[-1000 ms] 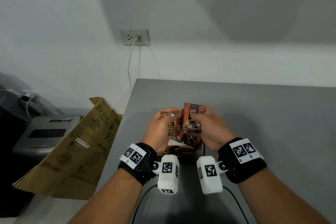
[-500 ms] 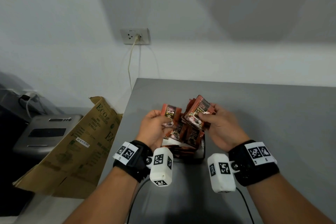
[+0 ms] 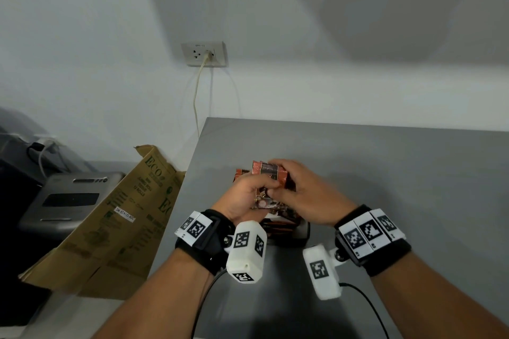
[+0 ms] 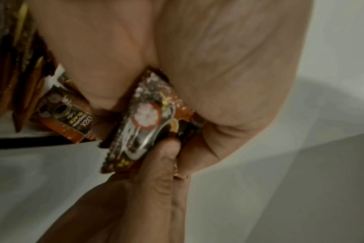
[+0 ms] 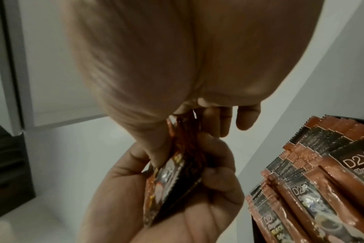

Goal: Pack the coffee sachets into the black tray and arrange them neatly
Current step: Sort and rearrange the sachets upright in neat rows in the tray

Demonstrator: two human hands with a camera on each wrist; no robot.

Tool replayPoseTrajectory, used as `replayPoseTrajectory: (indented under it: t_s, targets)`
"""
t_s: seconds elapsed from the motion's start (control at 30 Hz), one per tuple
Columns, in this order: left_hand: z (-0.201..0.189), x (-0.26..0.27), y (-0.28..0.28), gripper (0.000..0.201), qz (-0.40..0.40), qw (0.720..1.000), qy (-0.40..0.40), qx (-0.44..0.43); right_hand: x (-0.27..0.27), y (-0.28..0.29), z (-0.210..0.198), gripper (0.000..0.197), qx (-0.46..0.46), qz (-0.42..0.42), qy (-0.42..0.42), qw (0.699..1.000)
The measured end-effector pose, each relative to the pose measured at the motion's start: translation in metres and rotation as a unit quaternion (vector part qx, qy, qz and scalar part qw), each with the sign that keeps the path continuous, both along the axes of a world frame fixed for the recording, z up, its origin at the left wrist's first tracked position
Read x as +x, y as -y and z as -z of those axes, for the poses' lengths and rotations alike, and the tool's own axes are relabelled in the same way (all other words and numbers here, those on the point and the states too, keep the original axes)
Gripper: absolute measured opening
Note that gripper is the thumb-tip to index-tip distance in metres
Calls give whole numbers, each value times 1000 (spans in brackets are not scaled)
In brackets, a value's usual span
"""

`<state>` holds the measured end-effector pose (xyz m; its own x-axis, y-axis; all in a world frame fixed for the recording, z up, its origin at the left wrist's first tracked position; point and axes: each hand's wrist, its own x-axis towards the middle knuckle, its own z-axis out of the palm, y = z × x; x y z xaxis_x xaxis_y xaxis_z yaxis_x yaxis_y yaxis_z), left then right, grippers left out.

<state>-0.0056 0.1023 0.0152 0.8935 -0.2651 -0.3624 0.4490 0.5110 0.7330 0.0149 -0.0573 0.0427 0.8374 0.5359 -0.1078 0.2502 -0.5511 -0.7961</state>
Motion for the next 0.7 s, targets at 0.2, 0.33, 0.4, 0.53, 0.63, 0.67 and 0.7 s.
replayPoseTrajectory:
  t_s: [0.2,0.33,0.4,0.53,0.63,0.67,0.7]
  targets:
    - [3,-2,1,30,-13,999,3,-42,-5,0,-10,113,-47,-53,90,993]
    - [-2,-7,3,25,-9,998,9,-58,-1,-7,-5,96,-82,-75,145,983]
    - [-4,-7,4,27,-17,998,19,-51,0,-7,-4,91,-70,-69,142,985]
    - [0,-7,6,37,-45,998,26,-46,-1,-9,-3,86,-54,-74,141,986]
    - [-1,-9,5,32,-46,997,17,-67,-2,-11,-2,76,-44,-67,142,987]
    - [-1,-9,5,28,-45,997,11,-63,-2,-11,-1,77,-50,-61,143,986]
    - [-2,-9,5,27,-43,997,9,-58,-2,-11,0,79,-56,-60,148,986]
